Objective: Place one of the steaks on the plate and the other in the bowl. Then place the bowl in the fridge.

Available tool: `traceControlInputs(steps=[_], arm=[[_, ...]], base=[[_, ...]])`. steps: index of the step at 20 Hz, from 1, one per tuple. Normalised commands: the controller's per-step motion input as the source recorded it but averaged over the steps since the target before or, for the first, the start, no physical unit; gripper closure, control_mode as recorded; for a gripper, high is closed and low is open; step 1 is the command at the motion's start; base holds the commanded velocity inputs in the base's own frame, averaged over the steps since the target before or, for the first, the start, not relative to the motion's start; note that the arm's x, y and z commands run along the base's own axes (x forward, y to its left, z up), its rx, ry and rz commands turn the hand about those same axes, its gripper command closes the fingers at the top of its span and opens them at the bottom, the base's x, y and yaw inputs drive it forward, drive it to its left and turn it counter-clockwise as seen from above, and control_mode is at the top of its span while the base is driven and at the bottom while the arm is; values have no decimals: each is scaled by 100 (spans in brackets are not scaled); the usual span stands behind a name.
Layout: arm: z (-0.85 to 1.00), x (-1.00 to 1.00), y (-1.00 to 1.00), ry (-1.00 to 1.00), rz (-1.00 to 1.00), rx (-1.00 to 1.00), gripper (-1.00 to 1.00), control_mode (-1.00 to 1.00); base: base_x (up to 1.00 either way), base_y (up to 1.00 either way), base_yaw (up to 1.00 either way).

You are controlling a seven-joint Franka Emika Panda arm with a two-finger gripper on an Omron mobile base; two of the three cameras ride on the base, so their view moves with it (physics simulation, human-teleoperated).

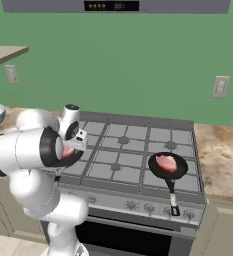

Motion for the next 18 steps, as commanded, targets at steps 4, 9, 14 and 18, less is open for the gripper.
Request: traceControlInputs(steps=[4, 9, 14, 18], arm=[[-19, 28, 5, 0, 0, 1, -100, -100], [-20, 31, 11, 2, 0, 1, -100, -100], [-22, 21, 10, 0, 0, 0, -100, -100], [-23, 12, 8, 0, 0, 0, -100, -100]], base=[[0, 0, 0], [0, 0, 0], [0, 0, 0], [0, 0, 0]])
